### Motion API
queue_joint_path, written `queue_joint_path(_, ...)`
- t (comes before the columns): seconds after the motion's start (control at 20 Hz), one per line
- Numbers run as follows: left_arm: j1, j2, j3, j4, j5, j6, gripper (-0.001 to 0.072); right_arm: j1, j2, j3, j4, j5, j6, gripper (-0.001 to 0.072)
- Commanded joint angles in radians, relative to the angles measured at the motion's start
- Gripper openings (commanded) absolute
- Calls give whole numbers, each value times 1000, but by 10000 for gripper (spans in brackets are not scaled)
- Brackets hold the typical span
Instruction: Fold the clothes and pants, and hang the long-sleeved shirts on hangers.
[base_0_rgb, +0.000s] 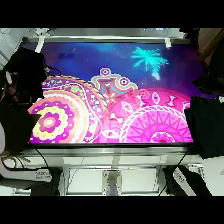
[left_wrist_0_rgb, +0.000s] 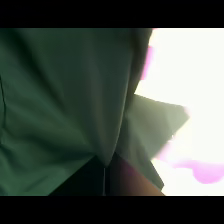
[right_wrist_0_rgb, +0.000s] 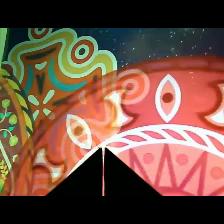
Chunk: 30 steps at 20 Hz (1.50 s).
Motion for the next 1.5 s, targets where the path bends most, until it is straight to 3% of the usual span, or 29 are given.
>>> queue_joint_path(0.0, -151, 152, 0, -277, -18, 5, 24, 0, 0, 33, -146, 50, -1, 2)
queue_joint_path(0.2, -397, 194, 0, -580, -13, 5, 24, 0, 0, 56, -336, 83, -2, 2)
queue_joint_path(0.35, -638, 123, 0, -614, 49, 5, 24, 0, 0, 56, -385, 80, -35, 2)
queue_joint_path(0.5, -879, -2, 0, -613, 216, 5, 36, 0, 0, 56, -384, 72, -55, 2)
queue_joint_path(0.55, -931, -39, 0, -613, 294, 5, 197, 0, 0, 56, -380, 59, -55, 2)
queue_joint_path(0.6, -966, -61, 1, -613, 370, 0, 502, 0, 0, 55, -359, 40, -54, 3)
queue_joint_path(0.65, -977, -62, 1, -613, 430, -13, 583, 0, -2, 54, -336, 26, -55, 24)
queue_joint_path(0.75, -940, -23, 15, -578, 465, -25, 583, 0, -16, 53, -289, 24, -55, 127)
queue_joint_path(0.9, -790, 101, 20, -352, 364, -48, 583, 1, -64, 24, -156, 28, -54, 302)
queue_joint_path(1.0, -656, 153, 17, -182, 256, -138, 583, 11, -96, -33, -14, 29, -54, 320)
queue_joint_path(1.05, -577, 159, 17, -175, 208, -178, 583, 36, -111, -70, 33, 30, -58, 321)
queue_joint_path(1.25, -348, 97, 9, -287, 161, -209, 583, 237, -161, -227, 72, -1, -77, 323)
queue_joint_path(1.45, -267, -22, 9, -380, 224, -209, 582, 447, -207, -331, 53, -133, -97, 323)
